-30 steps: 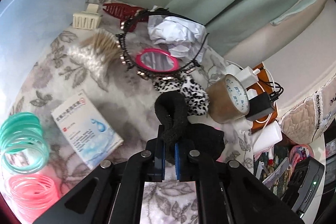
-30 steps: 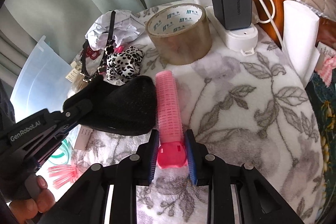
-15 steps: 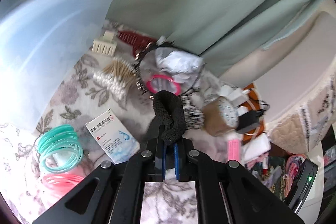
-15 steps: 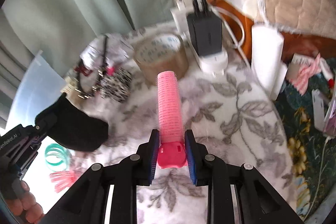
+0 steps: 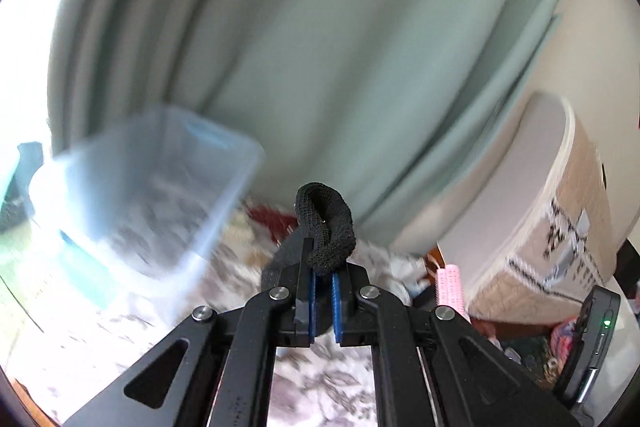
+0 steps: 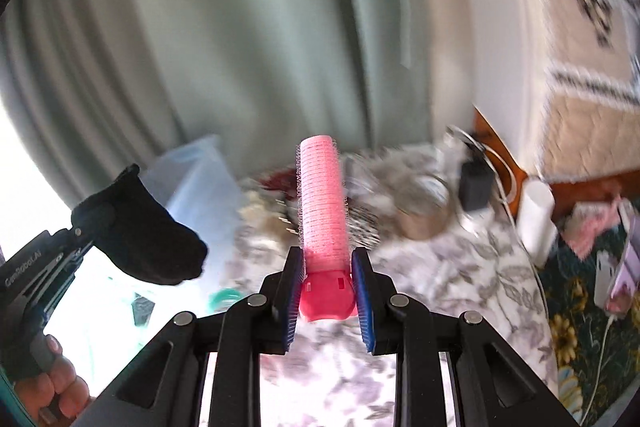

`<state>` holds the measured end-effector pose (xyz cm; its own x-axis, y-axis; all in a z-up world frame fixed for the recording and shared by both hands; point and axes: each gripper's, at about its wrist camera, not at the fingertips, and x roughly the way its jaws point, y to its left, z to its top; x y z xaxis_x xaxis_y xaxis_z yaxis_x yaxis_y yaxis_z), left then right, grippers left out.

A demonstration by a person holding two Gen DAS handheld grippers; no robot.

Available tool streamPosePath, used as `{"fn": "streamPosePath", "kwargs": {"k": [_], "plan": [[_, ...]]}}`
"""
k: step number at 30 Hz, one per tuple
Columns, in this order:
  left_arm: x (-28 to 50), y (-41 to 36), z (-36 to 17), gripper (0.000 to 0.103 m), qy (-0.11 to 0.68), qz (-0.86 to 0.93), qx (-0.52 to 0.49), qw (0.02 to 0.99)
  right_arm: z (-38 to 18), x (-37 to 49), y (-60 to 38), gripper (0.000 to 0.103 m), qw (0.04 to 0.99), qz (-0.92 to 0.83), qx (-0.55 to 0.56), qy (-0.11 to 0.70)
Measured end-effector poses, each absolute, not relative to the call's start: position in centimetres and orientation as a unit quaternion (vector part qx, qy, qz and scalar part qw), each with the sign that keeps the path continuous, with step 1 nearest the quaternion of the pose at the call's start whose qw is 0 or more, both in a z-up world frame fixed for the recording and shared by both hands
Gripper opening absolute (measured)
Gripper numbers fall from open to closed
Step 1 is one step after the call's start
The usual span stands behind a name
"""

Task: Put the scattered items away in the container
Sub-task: 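Carry both items over the clear box and open both grippers to drop them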

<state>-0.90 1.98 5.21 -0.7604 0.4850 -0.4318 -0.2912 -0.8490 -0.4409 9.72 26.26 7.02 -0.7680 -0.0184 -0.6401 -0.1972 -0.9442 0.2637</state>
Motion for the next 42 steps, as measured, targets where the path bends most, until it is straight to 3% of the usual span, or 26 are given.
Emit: {"fn": "streamPosePath", "kwargs": {"k": [9, 18, 42], "plan": [[1.0, -5.2, 8.2, 0.006, -0.167, 0.956, -0.195, 0.141, 10.8, 8.4, 19.1, 0.027, -0.035, 0.942, -0.310, 0.123], [-0.6, -7.9, 6.7, 0.006, -0.182, 0.961, -0.182, 0.103, 11.4, 5.1, 13.2, 0.027, -0.102, 0.941, -0.309, 0.089], [-7.9, -10.7, -0.5, 0.006, -0.209, 0.951, -0.214, 0.079, 1.9, -5.4, 6.3, 0.027, -0.171, 0.902, -0.393, 0.053]]}}
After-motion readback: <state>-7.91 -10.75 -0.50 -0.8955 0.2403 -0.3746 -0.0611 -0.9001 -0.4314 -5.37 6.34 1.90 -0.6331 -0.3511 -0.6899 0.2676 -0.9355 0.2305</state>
